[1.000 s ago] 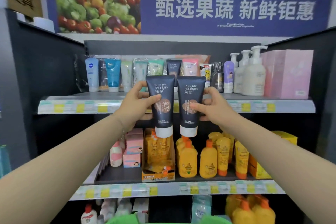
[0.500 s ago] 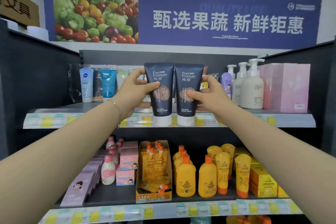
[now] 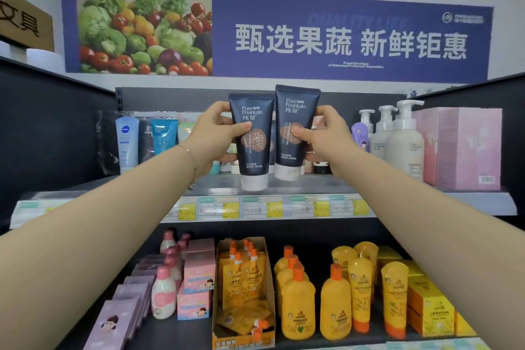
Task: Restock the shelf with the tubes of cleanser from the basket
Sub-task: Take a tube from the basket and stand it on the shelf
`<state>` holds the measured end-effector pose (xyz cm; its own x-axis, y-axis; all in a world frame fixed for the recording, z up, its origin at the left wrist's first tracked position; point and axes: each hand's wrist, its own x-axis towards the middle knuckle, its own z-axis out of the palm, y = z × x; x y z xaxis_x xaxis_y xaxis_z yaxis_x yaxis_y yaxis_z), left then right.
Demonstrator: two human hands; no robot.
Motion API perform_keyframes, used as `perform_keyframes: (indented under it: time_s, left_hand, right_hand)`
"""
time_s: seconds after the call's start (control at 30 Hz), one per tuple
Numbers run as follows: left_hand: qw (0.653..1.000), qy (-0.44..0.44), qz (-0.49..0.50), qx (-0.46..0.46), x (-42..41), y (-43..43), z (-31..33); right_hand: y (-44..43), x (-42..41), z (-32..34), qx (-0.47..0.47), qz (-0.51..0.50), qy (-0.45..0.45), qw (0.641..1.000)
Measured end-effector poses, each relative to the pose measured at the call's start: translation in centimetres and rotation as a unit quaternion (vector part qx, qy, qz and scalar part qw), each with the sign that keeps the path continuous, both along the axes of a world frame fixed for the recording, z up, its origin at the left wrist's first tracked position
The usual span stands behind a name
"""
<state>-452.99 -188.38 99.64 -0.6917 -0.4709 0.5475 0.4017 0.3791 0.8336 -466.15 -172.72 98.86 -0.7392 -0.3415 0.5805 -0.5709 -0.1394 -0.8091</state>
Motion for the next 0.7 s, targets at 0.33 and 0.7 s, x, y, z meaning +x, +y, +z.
perform_keyframes:
  time_s: [0.33, 0.7]
  left_hand:
    - [0.999, -0.002, 0.031, -0.006, -2.3, -2.9, 0.8]
    - [0.999, -0.004, 0.042, -0.012, -6.0, -6.9, 0.3]
  right_hand:
    - [-2.8, -4.0, 0.2, 0.031, -0.069, 0.003, 0.997]
    - [-7.5, -9.8, -0.7, 0.084, -0.051, -0.004, 0.995]
